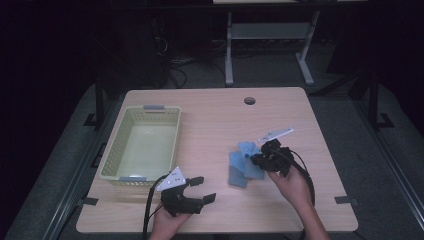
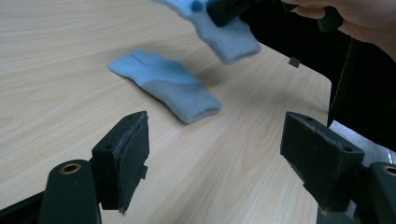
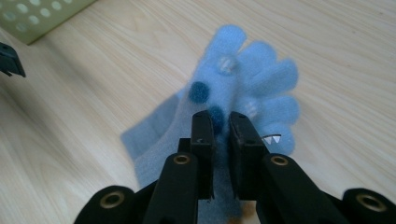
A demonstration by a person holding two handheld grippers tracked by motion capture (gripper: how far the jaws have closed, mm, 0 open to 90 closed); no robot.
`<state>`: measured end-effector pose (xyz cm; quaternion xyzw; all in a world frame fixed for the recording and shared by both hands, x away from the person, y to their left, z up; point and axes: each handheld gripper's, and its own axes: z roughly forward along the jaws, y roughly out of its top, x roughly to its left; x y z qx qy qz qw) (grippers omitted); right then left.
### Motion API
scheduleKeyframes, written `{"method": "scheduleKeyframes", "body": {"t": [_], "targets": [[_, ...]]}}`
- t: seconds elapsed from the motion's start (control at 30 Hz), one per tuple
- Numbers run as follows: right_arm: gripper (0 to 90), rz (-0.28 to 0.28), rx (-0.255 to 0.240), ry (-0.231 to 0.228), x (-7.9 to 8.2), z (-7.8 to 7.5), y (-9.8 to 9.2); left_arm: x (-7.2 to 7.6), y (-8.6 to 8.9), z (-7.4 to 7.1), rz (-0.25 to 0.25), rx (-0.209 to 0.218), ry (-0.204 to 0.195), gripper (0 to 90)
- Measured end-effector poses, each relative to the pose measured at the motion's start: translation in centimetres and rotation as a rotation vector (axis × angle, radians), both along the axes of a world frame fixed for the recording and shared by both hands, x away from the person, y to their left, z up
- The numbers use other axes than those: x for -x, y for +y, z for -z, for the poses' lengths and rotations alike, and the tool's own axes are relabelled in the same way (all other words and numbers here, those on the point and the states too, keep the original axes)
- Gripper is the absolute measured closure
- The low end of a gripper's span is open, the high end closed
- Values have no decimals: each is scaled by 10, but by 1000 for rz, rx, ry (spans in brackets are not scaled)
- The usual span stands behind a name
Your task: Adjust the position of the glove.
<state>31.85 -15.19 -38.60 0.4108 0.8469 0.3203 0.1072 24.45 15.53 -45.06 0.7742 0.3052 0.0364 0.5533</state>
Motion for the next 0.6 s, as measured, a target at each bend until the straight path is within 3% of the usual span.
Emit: {"method": "scheduleKeyframes", "body": {"t": [0.6], "targets": [[811, 8, -10, 40, -5, 14, 30, 0, 2, -2, -2, 5, -3, 234]]}}
